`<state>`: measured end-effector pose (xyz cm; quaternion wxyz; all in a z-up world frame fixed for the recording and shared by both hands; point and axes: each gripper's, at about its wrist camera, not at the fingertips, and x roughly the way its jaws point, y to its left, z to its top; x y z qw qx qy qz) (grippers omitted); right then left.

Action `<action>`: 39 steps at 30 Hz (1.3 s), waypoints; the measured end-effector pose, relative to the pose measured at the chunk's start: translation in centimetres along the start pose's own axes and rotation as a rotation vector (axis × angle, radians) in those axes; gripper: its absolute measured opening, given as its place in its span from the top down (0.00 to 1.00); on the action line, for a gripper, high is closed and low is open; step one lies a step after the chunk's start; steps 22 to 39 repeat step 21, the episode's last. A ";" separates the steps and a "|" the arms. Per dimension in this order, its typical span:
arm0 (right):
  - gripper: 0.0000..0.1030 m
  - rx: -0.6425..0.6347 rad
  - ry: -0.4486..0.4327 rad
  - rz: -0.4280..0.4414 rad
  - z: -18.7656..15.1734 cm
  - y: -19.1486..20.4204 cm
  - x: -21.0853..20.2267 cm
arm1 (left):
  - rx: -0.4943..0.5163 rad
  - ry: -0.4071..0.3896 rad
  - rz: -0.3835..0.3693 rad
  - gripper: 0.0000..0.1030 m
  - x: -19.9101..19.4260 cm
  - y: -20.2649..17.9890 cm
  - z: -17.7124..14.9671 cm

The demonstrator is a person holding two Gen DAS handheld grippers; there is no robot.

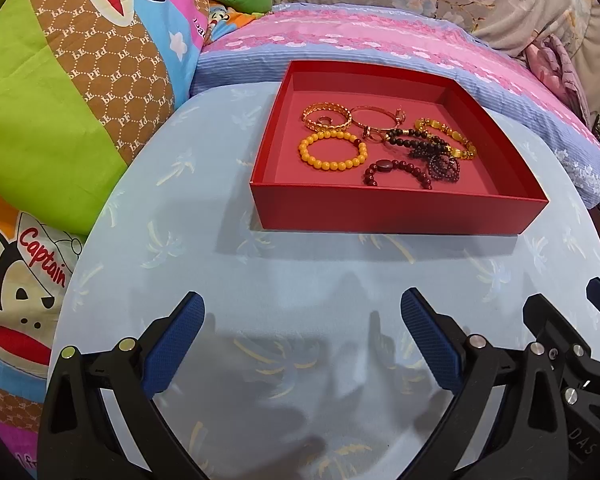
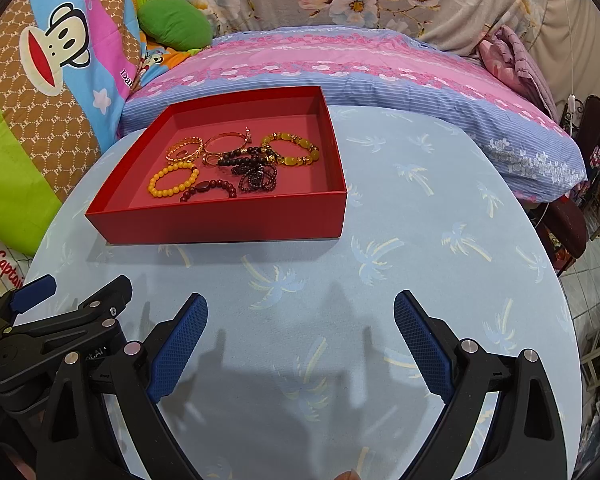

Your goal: Organize jewelry

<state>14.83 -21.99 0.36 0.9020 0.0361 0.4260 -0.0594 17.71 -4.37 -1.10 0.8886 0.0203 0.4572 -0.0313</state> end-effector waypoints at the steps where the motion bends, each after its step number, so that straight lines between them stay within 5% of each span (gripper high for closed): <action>1: 0.12 0.000 0.000 0.001 0.0 -0.1 0.0 | 0.000 0.001 0.000 0.08 0.0 0.0 0.0; 39: 0.12 0.000 0.000 -0.001 0.1 0.1 0.0 | -0.011 -0.011 0.005 0.09 -0.3 0.3 0.3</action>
